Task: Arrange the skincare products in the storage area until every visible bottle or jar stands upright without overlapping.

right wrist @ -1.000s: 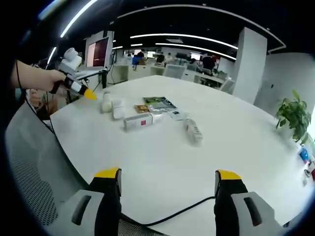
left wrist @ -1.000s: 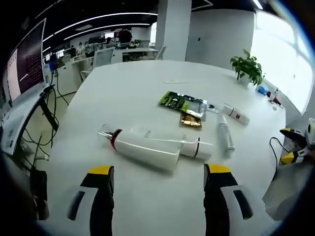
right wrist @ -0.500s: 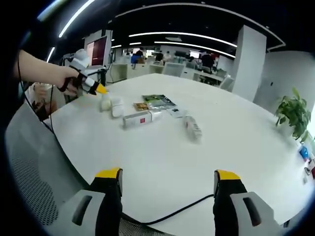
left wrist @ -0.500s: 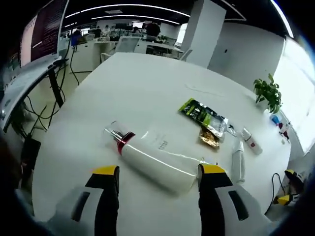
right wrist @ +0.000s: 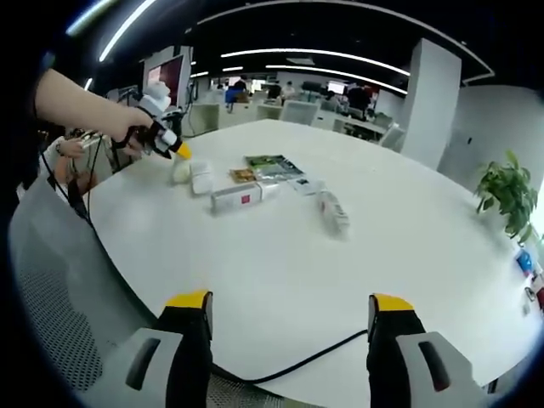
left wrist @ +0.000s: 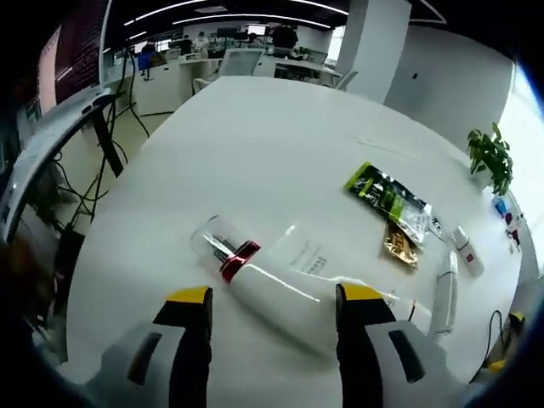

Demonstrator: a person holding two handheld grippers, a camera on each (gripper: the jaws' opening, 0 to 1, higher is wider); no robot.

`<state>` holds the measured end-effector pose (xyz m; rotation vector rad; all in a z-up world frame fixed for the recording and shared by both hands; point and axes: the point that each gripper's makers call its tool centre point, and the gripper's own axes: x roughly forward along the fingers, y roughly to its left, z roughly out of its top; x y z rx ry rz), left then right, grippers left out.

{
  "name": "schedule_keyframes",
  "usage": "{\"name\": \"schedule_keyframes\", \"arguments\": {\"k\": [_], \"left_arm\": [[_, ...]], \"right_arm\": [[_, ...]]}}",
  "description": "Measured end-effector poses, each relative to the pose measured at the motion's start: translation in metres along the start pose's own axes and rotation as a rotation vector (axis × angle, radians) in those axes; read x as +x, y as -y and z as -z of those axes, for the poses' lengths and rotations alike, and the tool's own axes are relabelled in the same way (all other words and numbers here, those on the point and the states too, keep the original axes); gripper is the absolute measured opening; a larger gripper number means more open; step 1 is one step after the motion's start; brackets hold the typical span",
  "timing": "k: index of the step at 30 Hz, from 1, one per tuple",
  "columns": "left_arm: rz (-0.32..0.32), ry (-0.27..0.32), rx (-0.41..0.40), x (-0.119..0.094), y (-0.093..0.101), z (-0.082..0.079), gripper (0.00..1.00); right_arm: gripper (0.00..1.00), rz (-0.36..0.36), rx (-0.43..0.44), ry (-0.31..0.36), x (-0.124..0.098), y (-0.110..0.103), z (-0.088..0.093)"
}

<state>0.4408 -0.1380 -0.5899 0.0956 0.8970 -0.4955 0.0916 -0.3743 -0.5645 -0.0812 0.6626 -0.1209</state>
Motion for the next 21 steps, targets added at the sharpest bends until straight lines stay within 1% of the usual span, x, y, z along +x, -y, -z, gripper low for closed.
{"name": "schedule_keyframes", "arguments": {"k": [1,7,10,14,21], "left_arm": [[0.000,0.008,-0.014,-0.001,0.002,0.001,0.51],[-0.008,-0.006,-0.035,0.004,0.003,0.000,0.49],[-0.007,-0.011,-0.020,0.010,0.003,-0.003,0.47],[-0.008,-0.012,-0.014,0.006,0.004,-0.002,0.49],[0.009,-0.015,-0.009,0.008,0.001,-0.004,0.49]], "right_arm": [[0.78,0.000,-0.001,-0.002,0.000,0.000,0.000],[0.78,0.006,-0.002,-0.009,0.001,0.001,0.002],[0.77,0.008,-0.002,-0.014,0.000,0.001,0.003],[0.77,0.011,0.000,-0.015,0.000,0.001,0.003],[0.77,0.016,0.003,-0.012,-0.001,0.002,0.002]]}}
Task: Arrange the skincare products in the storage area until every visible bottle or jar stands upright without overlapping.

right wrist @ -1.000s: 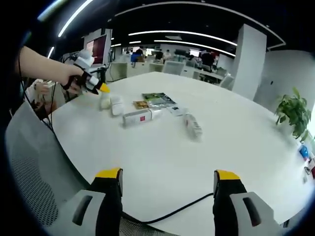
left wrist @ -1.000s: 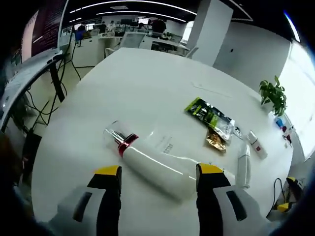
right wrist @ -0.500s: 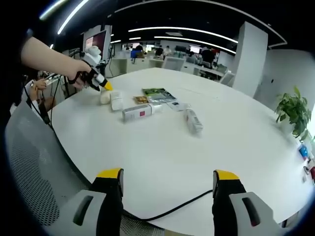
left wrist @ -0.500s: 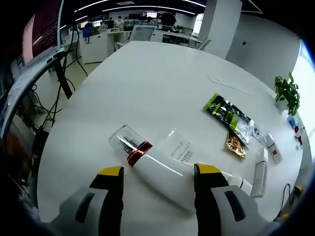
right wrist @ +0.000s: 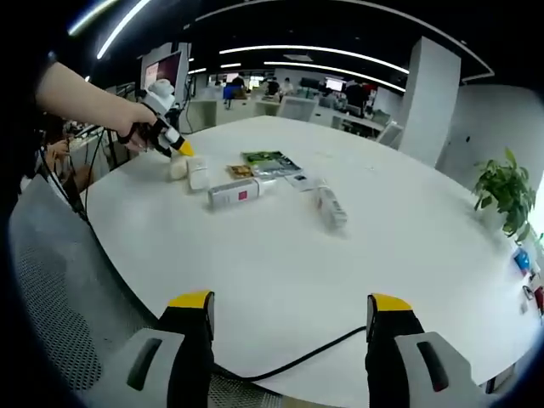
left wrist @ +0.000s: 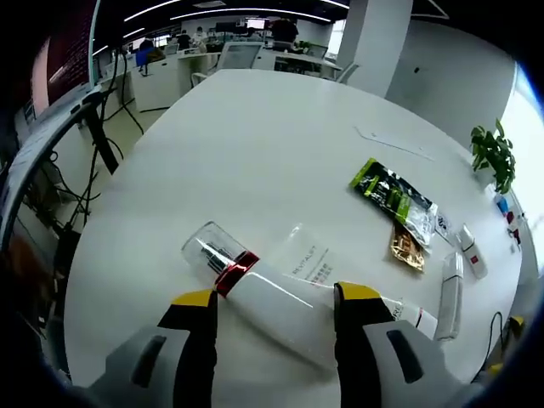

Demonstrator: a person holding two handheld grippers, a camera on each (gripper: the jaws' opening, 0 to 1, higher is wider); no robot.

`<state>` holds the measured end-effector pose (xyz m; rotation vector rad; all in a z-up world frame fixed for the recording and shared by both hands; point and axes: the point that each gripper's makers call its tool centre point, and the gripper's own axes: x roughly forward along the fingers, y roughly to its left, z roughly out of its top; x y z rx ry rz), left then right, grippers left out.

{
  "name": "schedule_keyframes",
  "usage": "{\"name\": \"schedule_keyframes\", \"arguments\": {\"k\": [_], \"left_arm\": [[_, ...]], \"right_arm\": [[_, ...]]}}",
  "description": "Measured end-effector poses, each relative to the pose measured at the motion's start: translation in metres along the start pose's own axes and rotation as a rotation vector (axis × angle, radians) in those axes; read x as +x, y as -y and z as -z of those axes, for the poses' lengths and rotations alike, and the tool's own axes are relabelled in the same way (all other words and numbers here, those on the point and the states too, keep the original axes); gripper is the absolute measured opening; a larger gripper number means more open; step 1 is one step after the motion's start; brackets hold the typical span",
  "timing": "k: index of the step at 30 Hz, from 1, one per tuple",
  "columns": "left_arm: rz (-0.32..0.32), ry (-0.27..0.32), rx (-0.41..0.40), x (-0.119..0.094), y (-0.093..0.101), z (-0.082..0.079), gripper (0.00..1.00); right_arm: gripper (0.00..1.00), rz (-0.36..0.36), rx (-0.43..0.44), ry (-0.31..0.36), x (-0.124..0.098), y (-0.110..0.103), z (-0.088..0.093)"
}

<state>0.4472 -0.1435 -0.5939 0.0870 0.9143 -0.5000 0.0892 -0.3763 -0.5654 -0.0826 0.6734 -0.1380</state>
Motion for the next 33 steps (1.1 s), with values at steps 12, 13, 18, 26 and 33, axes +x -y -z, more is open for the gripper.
{"name": "schedule_keyframes", "arguments": {"k": [12,13,18,26,33], "left_arm": [[0.034,-0.006,-0.013,0.002,0.007,0.001,0.43],[0.035,-0.008,-0.017,0.002,0.007,0.002,0.43],[0.057,-0.032,-0.026,0.003,0.004,0.003,0.36],[0.082,-0.057,0.062,-0.002,0.013,0.015,0.26],[0.080,-0.079,0.170,0.002,0.012,0.015,0.24]], "right_arm": [[0.76,0.003,-0.003,0.000,0.000,0.001,0.000],[0.76,0.003,-0.003,0.000,0.000,0.001,0.001],[0.75,0.000,-0.004,0.001,0.000,0.001,0.000],[0.75,-0.003,-0.005,0.005,0.001,0.000,0.000],[0.75,-0.003,-0.006,0.008,0.001,0.001,-0.001]]}}
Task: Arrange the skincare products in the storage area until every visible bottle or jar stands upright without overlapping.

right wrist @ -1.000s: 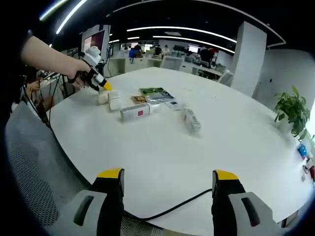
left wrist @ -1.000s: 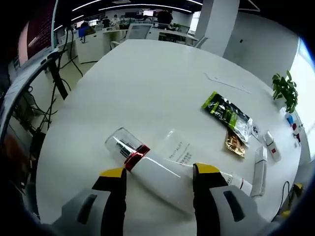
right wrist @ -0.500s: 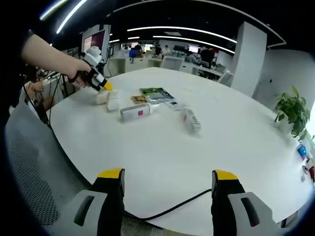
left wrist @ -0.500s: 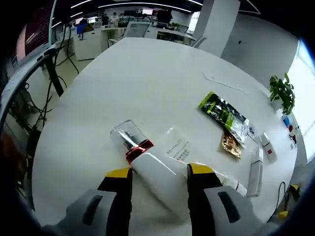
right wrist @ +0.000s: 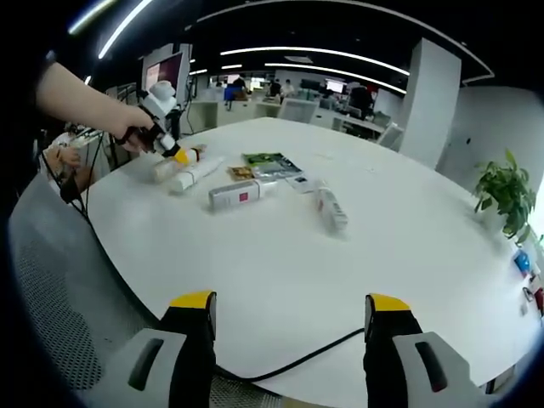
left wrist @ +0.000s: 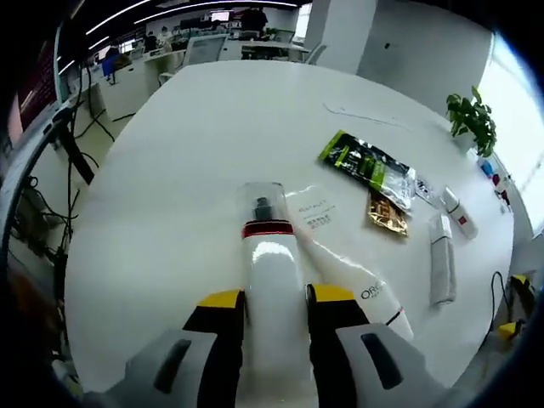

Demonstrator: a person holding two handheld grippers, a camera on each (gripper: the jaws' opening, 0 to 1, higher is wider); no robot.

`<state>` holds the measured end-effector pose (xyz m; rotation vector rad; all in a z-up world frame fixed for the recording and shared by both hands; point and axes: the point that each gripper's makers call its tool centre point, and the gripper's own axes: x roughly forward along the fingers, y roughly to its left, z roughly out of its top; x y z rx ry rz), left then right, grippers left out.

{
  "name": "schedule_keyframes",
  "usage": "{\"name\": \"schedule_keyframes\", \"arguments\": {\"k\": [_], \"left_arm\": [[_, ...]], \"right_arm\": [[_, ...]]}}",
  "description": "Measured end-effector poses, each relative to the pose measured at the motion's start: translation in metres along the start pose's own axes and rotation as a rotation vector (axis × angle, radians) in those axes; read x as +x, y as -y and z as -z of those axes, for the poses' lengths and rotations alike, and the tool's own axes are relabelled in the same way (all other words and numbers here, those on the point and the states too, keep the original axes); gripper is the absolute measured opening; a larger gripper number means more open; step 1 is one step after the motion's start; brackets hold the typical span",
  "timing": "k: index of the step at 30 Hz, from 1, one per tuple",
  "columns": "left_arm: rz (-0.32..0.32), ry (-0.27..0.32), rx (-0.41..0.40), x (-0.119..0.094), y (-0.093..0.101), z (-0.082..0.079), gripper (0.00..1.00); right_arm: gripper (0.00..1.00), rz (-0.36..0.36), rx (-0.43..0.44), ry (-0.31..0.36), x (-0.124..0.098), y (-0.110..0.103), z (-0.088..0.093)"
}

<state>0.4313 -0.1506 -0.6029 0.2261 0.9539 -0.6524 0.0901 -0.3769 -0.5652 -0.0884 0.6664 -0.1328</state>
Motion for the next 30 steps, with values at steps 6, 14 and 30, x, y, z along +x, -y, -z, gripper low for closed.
{"name": "schedule_keyframes", "arguments": {"k": [6,14,30], "left_arm": [[0.007,-0.038,0.142,-0.007,0.013,0.014,0.23],[0.047,-0.149,0.287,-0.015,0.010,0.035,0.23],[0.041,-0.394,0.423,-0.020,0.009,0.063,0.24]], "right_arm": [[0.75,-0.004,-0.001,0.007,0.000,-0.001,-0.001],[0.74,-0.010,-0.013,0.011,0.000,-0.002,-0.002],[0.73,-0.023,-0.009,0.023,-0.001,-0.004,-0.006]]}}
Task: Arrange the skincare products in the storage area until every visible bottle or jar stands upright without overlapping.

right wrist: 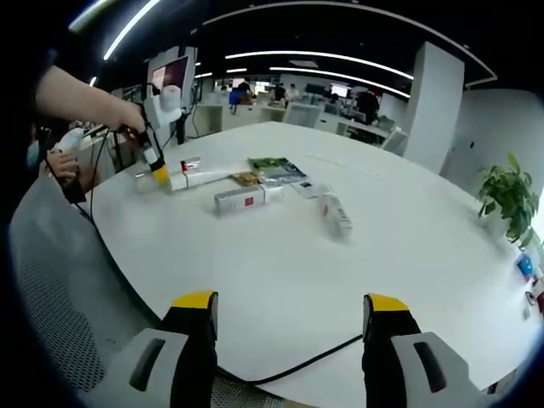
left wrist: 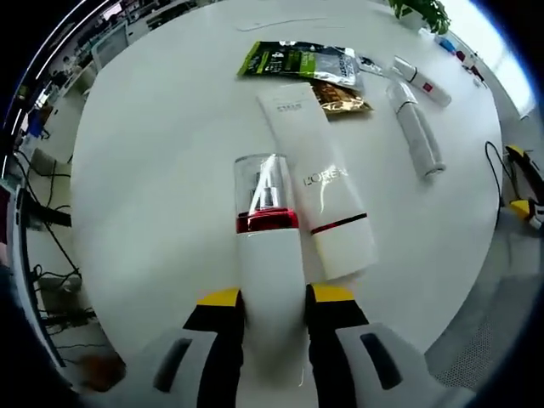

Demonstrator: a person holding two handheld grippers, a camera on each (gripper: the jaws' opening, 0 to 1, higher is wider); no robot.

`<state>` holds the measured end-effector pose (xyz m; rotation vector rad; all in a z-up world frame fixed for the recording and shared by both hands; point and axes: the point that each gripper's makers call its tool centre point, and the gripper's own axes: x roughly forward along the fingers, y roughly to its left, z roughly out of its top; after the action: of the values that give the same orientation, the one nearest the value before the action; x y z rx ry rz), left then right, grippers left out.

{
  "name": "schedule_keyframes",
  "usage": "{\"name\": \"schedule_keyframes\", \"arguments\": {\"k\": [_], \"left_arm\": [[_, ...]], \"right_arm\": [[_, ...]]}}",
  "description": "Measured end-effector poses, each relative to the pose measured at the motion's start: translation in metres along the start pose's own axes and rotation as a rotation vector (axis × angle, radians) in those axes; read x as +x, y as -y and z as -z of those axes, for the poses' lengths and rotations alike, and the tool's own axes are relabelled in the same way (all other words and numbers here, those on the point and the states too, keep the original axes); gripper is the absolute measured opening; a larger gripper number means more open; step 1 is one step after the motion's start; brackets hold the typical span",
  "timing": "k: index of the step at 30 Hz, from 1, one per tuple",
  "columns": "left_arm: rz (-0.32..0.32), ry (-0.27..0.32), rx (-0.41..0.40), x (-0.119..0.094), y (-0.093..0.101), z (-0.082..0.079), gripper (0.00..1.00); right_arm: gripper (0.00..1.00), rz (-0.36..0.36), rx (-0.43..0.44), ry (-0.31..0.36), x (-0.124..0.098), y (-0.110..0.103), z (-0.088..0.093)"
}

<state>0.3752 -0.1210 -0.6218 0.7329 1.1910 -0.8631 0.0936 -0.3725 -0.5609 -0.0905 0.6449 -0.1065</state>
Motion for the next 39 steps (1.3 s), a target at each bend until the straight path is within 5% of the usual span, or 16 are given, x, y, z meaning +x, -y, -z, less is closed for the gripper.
{"name": "schedule_keyframes", "arguments": {"k": [11,13,16,17,19,26,32,34,39], "left_arm": [[0.028,-0.005,-0.032,0.004,-0.002,-0.001,0.23],[0.043,0.045,-0.047,0.001,-0.001,-0.001,0.23],[0.075,0.131,-0.088,0.000,-0.003,-0.004,0.22],[0.079,0.150,-0.102,0.003,-0.008,-0.005,0.22],[0.122,0.175,-0.177,0.000,0.002,0.001,0.22],[0.242,0.270,-0.340,-0.012,0.020,-0.001,0.22],[0.295,0.327,-0.414,-0.017,0.019,-0.001,0.22],[0.329,0.365,-0.451,-0.030,0.032,0.006,0.22],[0.392,0.455,-0.467,-0.055,0.046,-0.010,0.22]], "right_arm": [[0.72,-0.011,-0.001,-0.006,0.000,-0.002,0.001],[0.73,-0.015,-0.011,0.011,0.000,-0.003,-0.002],[0.87,-0.048,0.028,0.125,-0.002,-0.007,-0.023],[0.90,-0.038,0.015,0.097,-0.002,-0.005,-0.018],[0.86,-0.033,-0.020,0.056,-0.003,-0.005,-0.014],[0.81,-0.061,-0.051,0.082,-0.010,-0.005,-0.034],[0.76,-0.096,-0.083,0.102,-0.012,-0.012,-0.055],[0.75,-0.117,-0.074,0.117,-0.013,-0.019,-0.064],[0.75,-0.191,-0.058,0.154,-0.014,-0.043,-0.083]]}}
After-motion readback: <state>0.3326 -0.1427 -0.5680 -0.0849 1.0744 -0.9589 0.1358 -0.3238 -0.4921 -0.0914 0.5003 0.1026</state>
